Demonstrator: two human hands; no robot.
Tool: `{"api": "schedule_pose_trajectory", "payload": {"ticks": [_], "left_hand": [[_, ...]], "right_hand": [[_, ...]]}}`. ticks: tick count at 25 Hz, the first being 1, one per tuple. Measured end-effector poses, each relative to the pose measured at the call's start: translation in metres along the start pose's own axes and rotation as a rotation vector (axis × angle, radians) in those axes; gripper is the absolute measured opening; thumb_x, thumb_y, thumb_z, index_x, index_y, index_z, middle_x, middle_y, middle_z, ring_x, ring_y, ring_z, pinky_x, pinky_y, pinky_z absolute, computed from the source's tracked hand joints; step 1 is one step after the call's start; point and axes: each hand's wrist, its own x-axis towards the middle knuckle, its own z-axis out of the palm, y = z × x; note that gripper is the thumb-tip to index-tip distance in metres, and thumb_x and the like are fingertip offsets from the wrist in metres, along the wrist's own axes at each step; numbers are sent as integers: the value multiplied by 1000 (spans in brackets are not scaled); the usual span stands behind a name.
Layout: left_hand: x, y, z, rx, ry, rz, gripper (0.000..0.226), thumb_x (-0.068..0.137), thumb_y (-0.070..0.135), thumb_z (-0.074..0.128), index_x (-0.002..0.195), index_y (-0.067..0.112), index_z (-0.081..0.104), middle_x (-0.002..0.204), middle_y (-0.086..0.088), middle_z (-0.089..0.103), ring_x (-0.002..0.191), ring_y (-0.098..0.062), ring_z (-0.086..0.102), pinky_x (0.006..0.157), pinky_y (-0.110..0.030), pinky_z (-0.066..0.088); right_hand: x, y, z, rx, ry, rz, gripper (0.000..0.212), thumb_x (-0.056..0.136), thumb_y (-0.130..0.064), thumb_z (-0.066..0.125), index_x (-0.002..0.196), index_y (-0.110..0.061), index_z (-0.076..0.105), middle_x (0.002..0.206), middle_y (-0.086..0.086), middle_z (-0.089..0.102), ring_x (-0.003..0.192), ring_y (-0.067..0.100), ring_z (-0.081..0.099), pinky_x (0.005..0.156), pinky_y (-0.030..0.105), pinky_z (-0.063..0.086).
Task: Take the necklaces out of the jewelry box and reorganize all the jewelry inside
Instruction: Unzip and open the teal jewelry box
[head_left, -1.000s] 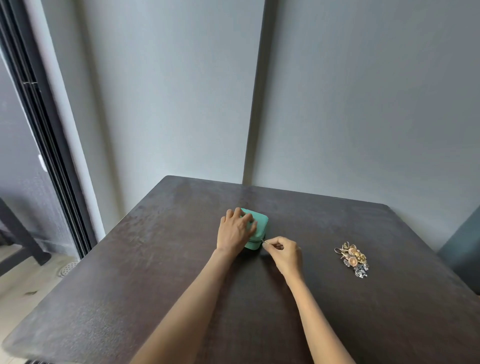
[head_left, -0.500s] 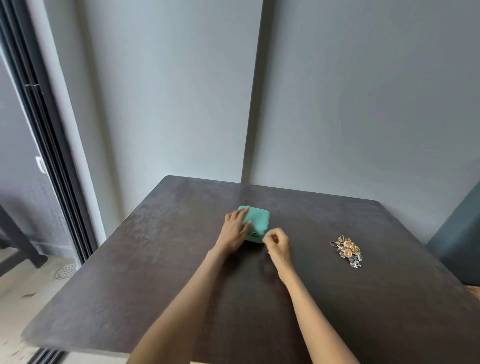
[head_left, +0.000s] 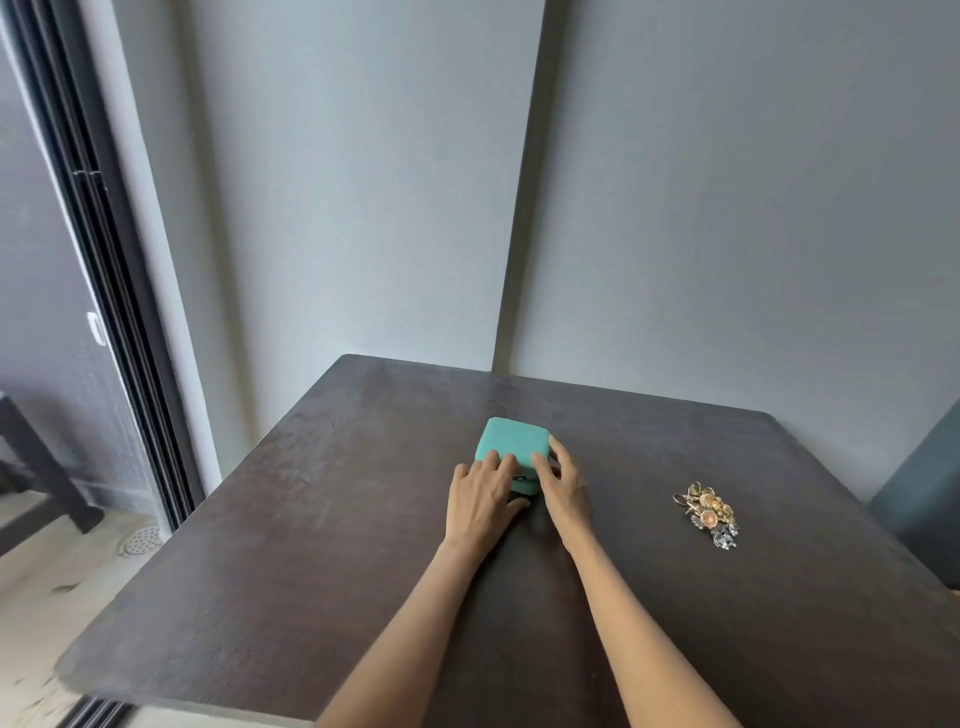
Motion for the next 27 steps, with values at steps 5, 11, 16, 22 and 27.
{"api": "schedule_pose_trajectory", "payload": {"ticks": [5, 11, 16, 22, 27], "left_hand": [[12, 5, 2, -1, 40, -33, 27, 60, 42, 68, 60, 25, 47, 49, 5, 48, 36, -13, 45, 48, -23, 24], [4, -8, -1, -425, 118, -372, 14, 83, 29, 63, 77, 17, 67, 77, 3, 72, 78, -20, 60, 80, -24, 33], [10, -35, -5, -675, 123, -666, 11, 84, 26, 65, 80, 15, 64, 83, 0, 68, 81, -17, 60, 75, -29, 41], [43, -69, -1, -737, 41, -657, 5, 81, 21, 69, 77, 19, 67, 79, 2, 66, 79, -15, 59, 69, -25, 39], [77, -80, 16, -602, -3, -652, 4, 81, 27, 65, 82, 25, 68, 79, 8, 67, 83, -15, 63, 71, -25, 43]], "right_hand": [[-2, 1, 1, -140, -16, -101, 47, 97, -38, 42, 143, -28, 34, 143, 3, 45, 129, 23, 44, 105, 37, 30], [-1, -3, 1, -210, -21, -108, 48, 98, -36, 37, 144, -31, 29, 144, 1, 44, 132, 21, 39, 104, 36, 27], [2, -3, -2, -236, -58, -124, 48, 98, -36, 35, 145, -32, 27, 144, 2, 44, 131, 22, 38, 105, 38, 26], [24, 7, -2, -196, -169, -183, 46, 97, -37, 39, 142, -38, 30, 135, 4, 50, 127, 22, 41, 104, 38, 28], [42, 15, 4, -100, -240, -183, 51, 84, -51, 38, 134, -48, 36, 133, 4, 52, 120, 25, 47, 98, 41, 38]]}}
